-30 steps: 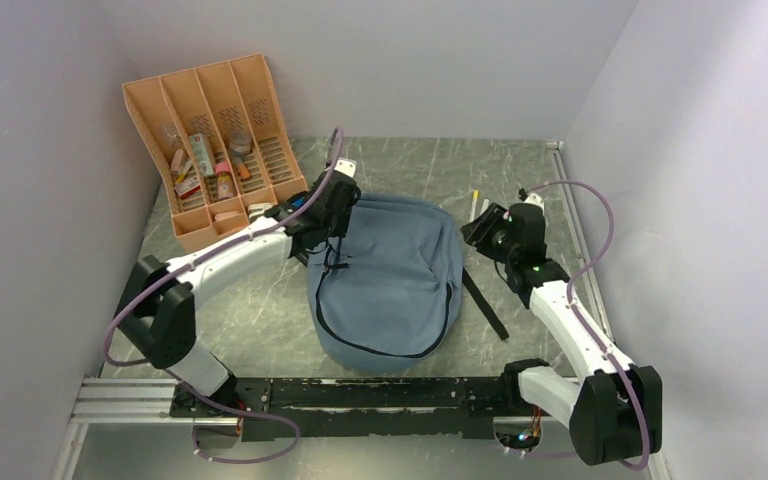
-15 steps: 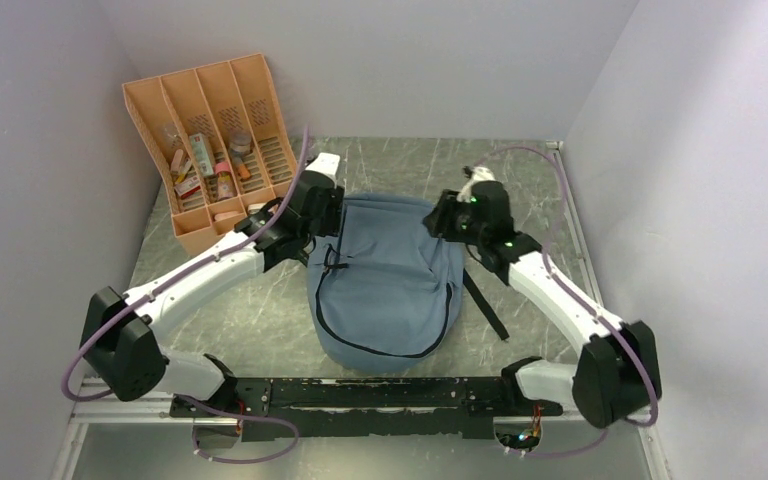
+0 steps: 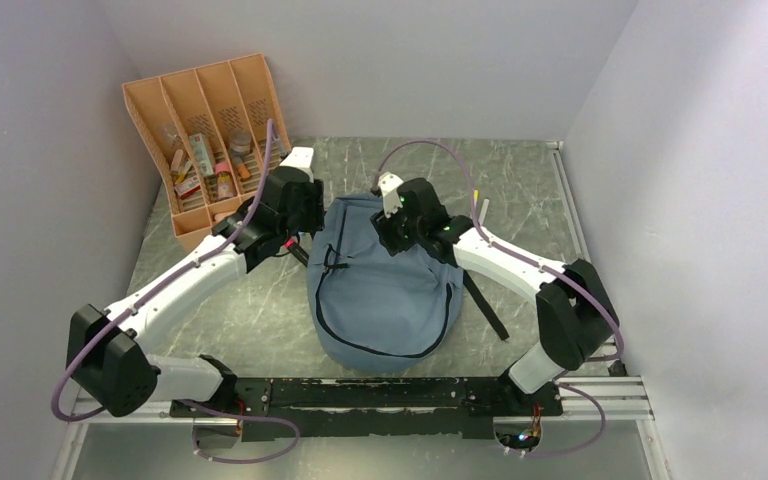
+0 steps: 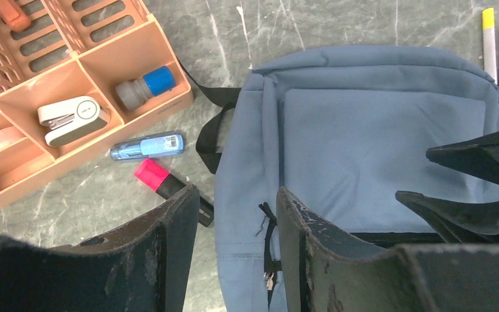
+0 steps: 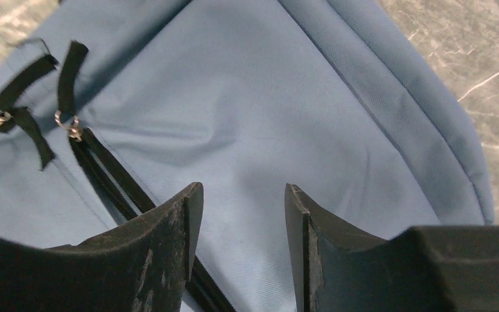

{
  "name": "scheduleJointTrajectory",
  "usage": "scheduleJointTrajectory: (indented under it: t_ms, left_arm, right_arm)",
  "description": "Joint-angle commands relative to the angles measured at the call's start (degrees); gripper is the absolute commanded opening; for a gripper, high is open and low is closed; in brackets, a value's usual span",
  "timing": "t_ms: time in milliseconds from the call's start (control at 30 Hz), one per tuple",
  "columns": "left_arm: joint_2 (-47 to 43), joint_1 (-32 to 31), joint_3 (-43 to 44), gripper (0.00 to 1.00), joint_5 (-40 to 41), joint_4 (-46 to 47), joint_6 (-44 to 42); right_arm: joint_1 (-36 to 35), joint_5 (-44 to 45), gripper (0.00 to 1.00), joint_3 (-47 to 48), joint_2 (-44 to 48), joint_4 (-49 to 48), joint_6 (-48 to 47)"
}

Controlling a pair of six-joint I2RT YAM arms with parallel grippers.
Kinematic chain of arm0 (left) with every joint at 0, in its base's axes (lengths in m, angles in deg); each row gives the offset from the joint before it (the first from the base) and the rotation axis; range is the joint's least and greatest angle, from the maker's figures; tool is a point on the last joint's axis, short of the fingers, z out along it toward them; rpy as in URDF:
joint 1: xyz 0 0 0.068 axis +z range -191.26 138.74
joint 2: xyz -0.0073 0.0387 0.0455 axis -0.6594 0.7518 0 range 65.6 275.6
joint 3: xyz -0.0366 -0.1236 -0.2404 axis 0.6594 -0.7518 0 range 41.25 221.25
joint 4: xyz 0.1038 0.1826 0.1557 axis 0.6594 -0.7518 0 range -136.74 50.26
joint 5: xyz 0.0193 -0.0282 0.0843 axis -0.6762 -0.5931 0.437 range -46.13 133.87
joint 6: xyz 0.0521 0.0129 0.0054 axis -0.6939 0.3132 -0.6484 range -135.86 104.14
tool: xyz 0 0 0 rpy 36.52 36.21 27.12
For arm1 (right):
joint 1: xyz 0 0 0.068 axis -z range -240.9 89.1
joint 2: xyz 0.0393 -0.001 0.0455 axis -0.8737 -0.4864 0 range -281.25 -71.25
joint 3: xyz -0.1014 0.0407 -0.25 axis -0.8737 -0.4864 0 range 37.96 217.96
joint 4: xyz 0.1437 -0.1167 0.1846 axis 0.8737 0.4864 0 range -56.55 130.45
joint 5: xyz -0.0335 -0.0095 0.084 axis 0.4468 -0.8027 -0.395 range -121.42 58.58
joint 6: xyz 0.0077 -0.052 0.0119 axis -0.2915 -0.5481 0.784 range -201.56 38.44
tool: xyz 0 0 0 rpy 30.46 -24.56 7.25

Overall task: Pack the student bag
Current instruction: Unzip the student bag at the center of the board.

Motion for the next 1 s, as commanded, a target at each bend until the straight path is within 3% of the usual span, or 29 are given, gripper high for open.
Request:
scheduleJointTrajectory:
  t_ms: [0,233,733,967]
  left_arm:
    - [-1.78,0.16,-0.34,0.52,-1.63,0.67,0.36]
    - [-1.79,0.27,-0.54,0.52,-1.78,0.76,0.19]
    - [-1.31,0.66,-0.60,0.52,-2.82,1.03,0.10]
    - [-1.14,0.80,-0.70,0.52,-3.01,1.03,0.08]
  right_arm:
    - [-1.60,4.15,0.53,1.31,-1.09,1.53,-12.12]
    - [-4.42,5.05,0.55,-0.52,-1.47,3.16,-19.17]
    - [-8.12,-5.53,0.61,-5.35,4.19,6.81,-22.33]
    - [-9.58,1.05,0.61,-6.19,2.22,6.20,-26.00]
